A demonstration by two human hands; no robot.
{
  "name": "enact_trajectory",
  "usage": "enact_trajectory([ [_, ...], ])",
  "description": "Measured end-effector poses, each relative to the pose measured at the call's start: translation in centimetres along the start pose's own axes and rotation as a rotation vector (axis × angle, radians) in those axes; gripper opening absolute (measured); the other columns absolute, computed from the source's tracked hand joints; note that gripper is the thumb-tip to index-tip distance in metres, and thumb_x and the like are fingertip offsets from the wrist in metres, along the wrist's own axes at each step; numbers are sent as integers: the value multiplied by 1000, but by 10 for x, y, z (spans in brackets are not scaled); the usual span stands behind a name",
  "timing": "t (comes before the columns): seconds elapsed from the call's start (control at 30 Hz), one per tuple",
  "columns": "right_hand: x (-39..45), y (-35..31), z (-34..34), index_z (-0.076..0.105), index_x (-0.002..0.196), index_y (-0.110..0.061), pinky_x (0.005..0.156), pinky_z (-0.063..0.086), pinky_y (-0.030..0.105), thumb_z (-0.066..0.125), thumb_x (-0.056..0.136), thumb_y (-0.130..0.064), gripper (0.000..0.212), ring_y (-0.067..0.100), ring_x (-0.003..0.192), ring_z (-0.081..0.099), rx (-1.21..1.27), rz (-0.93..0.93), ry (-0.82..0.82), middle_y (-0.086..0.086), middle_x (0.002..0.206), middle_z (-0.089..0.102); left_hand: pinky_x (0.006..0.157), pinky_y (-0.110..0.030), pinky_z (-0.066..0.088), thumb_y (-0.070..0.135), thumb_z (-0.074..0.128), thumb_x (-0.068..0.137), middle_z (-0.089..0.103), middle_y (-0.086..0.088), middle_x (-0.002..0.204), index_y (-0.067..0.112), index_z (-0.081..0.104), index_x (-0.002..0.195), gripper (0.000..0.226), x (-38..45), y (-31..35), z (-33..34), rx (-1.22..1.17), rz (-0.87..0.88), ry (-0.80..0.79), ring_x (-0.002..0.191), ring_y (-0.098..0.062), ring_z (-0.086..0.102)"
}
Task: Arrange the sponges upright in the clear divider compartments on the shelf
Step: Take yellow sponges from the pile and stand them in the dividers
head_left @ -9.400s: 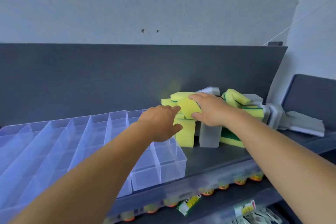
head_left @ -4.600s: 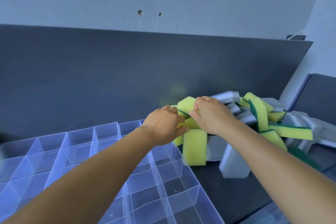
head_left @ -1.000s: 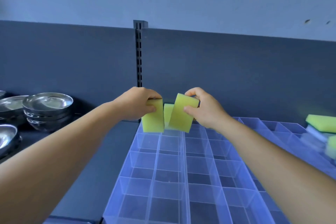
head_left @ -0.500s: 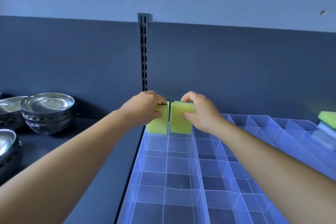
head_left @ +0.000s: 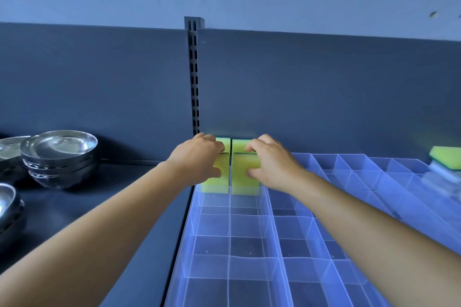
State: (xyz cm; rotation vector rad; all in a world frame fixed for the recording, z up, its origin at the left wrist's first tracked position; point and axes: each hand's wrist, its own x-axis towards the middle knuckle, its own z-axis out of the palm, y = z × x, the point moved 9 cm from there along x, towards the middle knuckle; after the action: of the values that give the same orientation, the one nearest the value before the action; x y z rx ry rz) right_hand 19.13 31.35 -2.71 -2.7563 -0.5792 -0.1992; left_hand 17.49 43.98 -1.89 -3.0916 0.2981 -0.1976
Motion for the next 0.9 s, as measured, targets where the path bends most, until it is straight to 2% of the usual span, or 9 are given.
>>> enact_trajectory([
  [0.13, -12, 6, -19, 37, 139, -22, 94, 39, 32, 66, 84, -33, 63, 19, 128, 35, -20, 10, 33, -4, 139, 38, 91, -37, 48, 49, 62, 84, 48, 3, 131, 21, 42, 136, 63, -3, 8, -14, -6, 24, 54, 124, -18, 39],
  [0.33, -41, 33, -50, 22, 148, -19, 109, 28, 31, 60, 88, -42, 75, 19, 140, 23, -115, 63, 36, -4, 153, 26, 95, -35, 45, 51, 53, 89, 51, 1, 133, 20, 41, 136, 58, 0, 58, -34, 7, 144, 126, 124, -20, 44],
  [0.6, -92, 111, -86, 22, 149, -17, 112, 22, 31, 55, 91, -43, 72, 20, 142, 20, -181, 207, 51, -2, 156, 23, 99, -35, 43, 49, 48, 92, 50, -1, 136, 19, 41, 137, 54, 18, 153, -45, -5, 293, 137, 127, -21, 44],
  [0.9, -152, 217, -127, 27, 147, -16, 112, 22, 30, 52, 92, -43, 67, 19, 141, 23, -220, 345, 69, -2, 154, 26, 101, -34, 42, 48, 46, 94, 47, 2, 140, 22, 35, 143, 57, 43, 280, -41, -81, 432, 115, 130, -20, 41],
])
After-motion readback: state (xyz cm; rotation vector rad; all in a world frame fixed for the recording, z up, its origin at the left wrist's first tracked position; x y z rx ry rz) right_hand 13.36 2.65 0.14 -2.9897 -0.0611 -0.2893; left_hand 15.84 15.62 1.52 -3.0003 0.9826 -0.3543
